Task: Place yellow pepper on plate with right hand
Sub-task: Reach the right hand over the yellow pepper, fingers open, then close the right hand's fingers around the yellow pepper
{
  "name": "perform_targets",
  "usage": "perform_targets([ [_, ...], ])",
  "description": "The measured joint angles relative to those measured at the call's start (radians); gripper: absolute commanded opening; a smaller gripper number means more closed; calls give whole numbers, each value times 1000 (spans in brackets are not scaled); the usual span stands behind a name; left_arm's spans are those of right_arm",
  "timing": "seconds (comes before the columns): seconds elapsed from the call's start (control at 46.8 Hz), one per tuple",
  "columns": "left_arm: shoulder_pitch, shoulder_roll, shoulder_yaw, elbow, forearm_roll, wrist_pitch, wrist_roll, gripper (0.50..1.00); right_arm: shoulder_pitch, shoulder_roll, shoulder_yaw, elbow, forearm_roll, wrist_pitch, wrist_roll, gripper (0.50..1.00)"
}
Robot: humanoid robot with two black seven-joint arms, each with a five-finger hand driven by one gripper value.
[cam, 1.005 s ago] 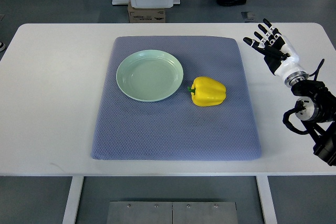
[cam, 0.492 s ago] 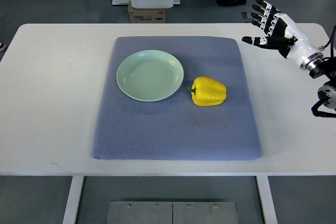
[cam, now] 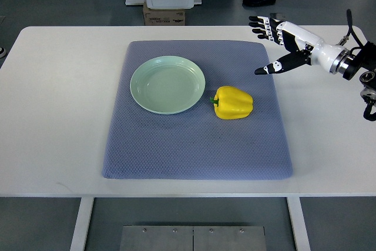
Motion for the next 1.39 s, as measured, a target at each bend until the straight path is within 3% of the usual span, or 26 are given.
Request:
perform_targets([
  [0.556,0,0,0,0,0,0,0,1000,121,29,-255,25,-113,-23,0,956],
  [0.813,0,0,0,0,0,0,0,1000,167,74,-368,25,-123,-72,0,956],
  [1.39,0,0,0,0,0,0,0,1000,222,127,-512,25,-134,-108,0,958],
])
